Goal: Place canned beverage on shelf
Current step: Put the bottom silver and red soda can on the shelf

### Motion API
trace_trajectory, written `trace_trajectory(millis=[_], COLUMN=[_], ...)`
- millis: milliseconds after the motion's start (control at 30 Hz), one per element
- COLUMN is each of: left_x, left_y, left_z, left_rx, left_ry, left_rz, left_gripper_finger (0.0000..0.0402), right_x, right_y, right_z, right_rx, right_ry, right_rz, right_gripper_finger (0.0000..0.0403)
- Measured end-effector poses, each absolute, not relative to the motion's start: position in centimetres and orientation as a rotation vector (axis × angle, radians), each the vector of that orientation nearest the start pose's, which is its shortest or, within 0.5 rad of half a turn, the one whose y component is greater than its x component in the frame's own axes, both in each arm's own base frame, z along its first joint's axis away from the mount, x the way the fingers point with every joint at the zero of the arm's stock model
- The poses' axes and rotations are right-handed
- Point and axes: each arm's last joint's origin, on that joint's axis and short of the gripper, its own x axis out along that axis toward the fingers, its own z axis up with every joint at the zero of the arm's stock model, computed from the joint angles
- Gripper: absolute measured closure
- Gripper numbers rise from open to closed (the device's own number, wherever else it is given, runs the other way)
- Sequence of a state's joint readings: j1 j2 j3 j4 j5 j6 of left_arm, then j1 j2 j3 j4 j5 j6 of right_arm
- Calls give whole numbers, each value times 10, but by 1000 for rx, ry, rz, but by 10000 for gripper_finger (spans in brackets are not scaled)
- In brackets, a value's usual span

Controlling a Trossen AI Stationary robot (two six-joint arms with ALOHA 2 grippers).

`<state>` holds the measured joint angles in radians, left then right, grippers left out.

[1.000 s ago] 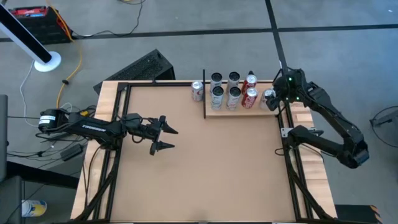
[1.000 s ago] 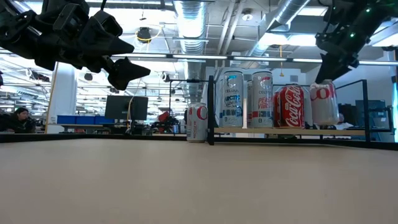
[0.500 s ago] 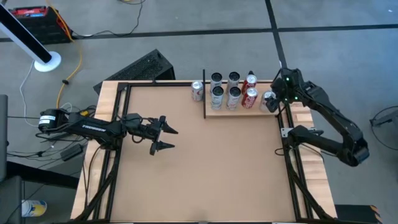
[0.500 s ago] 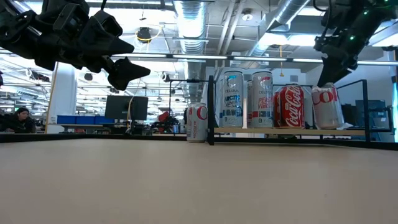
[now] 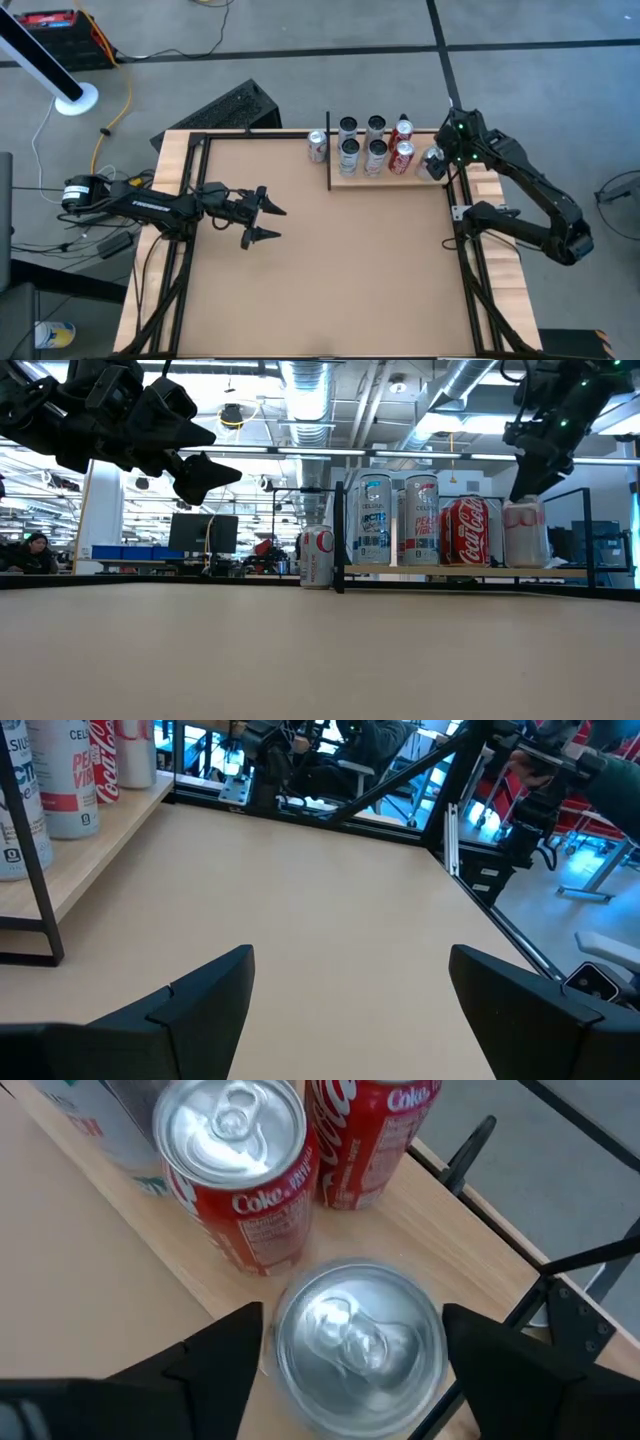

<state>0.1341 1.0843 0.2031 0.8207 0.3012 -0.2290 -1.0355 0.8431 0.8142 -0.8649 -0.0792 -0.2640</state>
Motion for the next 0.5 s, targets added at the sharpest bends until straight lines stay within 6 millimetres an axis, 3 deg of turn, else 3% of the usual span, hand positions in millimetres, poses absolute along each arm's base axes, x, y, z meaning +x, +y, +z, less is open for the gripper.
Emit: trace_trajectory(millis=[167, 500], left_x=[193, 193], left_y=[17, 17], left_z=[180, 180], left_rx=[-241, -234], left_ry=[78, 77], left_rz=[-160, -159], left_gripper_finger=[81, 81], right_x=[79, 80], right_y=[-129, -130], right_z=[278, 295], right_rx=[257, 243], right_ry=[890, 834], right_rz=[-773, -796], right_gripper_finger=[42, 41])
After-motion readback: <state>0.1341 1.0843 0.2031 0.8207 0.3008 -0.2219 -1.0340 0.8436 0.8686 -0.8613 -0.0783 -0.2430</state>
